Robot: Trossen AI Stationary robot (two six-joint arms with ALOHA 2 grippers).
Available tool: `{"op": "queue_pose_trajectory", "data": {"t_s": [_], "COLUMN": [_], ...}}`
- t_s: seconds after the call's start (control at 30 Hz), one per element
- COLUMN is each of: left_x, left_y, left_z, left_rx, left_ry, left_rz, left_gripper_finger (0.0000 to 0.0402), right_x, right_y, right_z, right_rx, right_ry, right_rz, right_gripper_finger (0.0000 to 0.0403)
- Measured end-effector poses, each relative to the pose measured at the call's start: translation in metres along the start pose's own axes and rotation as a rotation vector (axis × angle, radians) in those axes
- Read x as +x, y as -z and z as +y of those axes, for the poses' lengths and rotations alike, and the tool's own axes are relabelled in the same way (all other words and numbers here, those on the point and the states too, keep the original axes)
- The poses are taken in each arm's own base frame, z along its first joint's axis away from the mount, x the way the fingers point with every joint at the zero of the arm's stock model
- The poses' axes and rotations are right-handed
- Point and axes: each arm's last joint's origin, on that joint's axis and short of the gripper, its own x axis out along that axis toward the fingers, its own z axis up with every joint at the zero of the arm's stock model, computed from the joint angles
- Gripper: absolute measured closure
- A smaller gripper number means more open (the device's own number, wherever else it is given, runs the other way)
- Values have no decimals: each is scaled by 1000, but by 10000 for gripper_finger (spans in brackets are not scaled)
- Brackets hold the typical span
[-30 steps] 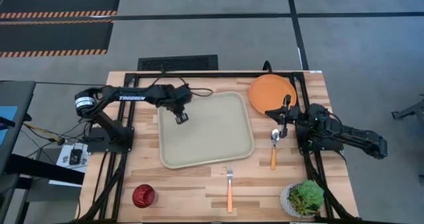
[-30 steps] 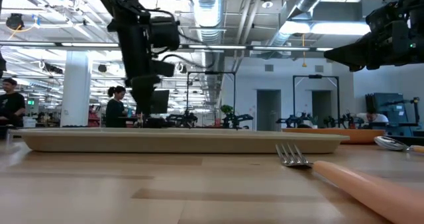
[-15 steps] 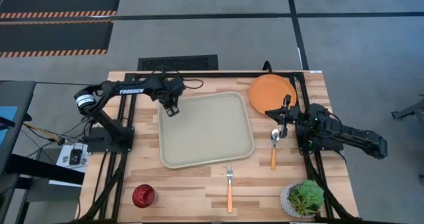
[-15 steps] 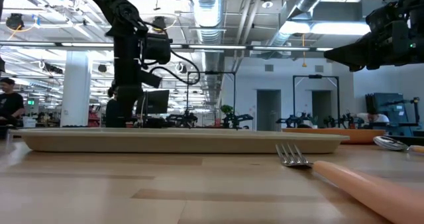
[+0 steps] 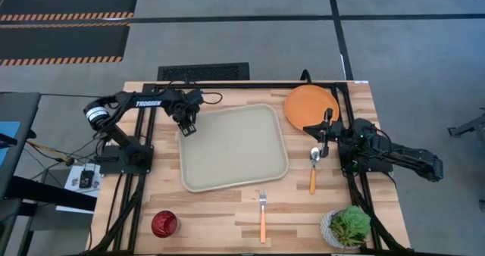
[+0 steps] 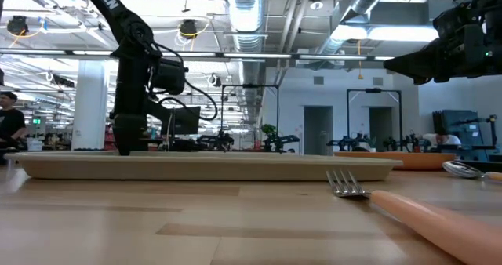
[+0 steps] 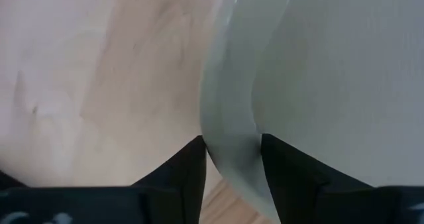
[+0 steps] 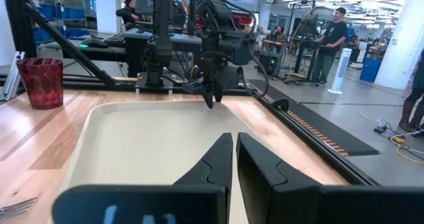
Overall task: Pick and place plate/cup/fork/spoon on tray
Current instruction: Prepare the gray serving tray
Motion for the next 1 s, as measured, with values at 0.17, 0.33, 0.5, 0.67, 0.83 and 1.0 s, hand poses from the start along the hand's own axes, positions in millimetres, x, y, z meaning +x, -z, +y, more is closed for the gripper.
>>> {"op": "queue_pose_trajectory", "data": {"t_s": [0.17,0.33,0.5,0.67,0.83,1.0], "left_x": [2,1,1,1,1,1], "left_y": [0,-3,-9,-12,-13,-16], "left_z": [7,9,9,8,8,9], "left_rx": [-17,-8,14,-16,-124,-229], "left_ry": [38,64,82,96,94,100], "left_rz": [-17,-59,-122,-154,-156,-179], "left_gripper_finger": [291,326,335,335,336,336], "right_x": [0,0,0,0,0,0], "right_y": [0,0,0,0,0,0], "right_z": [0,0,0,0,0,0], "right_rx": [0,0,0,0,0,0], "right_ry": [0,0,0,0,0,0], "right_rz": [0,0,0,0,0,0], "right_gripper_finger": [356,356,356,356,356,356]}}
